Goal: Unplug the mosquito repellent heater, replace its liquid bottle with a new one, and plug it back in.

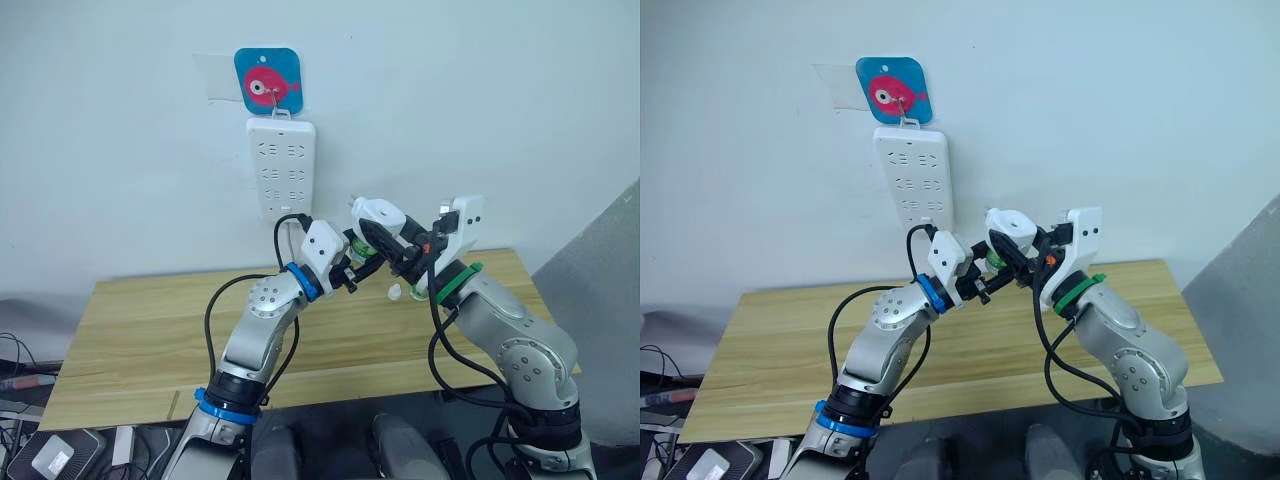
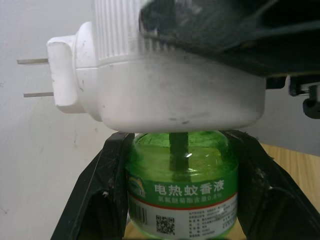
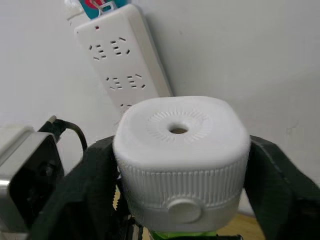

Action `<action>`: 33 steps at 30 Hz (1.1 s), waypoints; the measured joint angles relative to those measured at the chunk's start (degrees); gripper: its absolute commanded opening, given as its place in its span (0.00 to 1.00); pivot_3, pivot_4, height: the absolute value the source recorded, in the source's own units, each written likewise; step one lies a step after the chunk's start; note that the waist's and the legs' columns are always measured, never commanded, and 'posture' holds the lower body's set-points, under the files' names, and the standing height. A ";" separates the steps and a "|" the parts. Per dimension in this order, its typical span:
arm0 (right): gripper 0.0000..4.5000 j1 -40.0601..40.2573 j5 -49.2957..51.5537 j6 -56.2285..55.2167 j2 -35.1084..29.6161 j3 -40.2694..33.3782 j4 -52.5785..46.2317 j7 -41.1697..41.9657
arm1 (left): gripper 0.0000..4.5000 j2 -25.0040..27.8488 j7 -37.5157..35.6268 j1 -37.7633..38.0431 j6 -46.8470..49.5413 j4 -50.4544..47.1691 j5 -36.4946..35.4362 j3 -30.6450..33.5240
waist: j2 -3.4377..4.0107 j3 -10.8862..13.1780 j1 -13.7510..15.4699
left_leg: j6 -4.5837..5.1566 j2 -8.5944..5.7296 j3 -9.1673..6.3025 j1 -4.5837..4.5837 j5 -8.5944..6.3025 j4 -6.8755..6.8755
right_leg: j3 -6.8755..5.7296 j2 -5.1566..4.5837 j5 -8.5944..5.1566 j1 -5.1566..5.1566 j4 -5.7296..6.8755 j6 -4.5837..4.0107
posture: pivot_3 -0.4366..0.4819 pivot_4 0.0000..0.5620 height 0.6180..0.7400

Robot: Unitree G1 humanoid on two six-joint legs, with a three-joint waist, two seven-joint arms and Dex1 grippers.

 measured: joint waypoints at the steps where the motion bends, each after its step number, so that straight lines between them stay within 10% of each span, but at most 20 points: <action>1: 0.65 0.00 -0.07 0.00 0.00 0.00 0.08 0.18 | 0.50 0.01 -0.01 0.06 0.01 -0.01 0.00 -0.01 | 0.01 -0.02 0.00 | 0.00 0.00 0.00 0.00 0.00 0.00 | 0.00 0.00 0.00 0.00 0.00 0.00 | 0.32 0.19 1.00; 3: 0.65 0.00 -0.24 0.00 0.09 0.00 0.40 0.61 | 0.50 0.01 0.00 0.25 0.07 -0.05 0.00 -0.02 | 0.02 -0.13 0.00 | 0.00 0.00 0.00 0.00 0.00 0.00 | 0.01 0.00 0.00 0.00 0.01 0.00 | 0.33 0.18 1.00; 10: 0.65 -0.01 -0.70 -0.04 0.65 0.00 1.09 1.93 | 1.00 1.07 -1.34 1.38 3.76 -3.05 -4.57 0.65 | 0.02 -0.63 0.03 | 0.00 0.00 0.00 0.00 0.00 0.00 | 0.00 0.00 0.00 0.00 0.01 0.00 | 0.34 0.18 1.00; 24: 0.65 -0.19 -6.34 -2.38 -0.70 -0.15 3.63 6.16 | 1.00 26.43 -8.22 4.30 20.20 -14.16 -21.07 19.64 | 0.06 -0.97 0.29 | 0.00 0.02 -0.11 0.05 0.00 0.00 | -0.06 0.03 0.00 0.02 0.09 0.00 | 0.42 0.19 1.00; 33: 0.65 -2.24 -6.71 -2.69 0.16 -0.20 5.66 7.75 | 1.00 31.00 -11.62 -6.12 16.11 -0.32 -18.66 21.71 | 0.05 -0.97 1.78 | -0.01 0.01 -0.10 0.05 0.00 0.00 | -0.11 0.03 0.01 -0.01 0.14 -0.02 | 0.41 0.19 1.00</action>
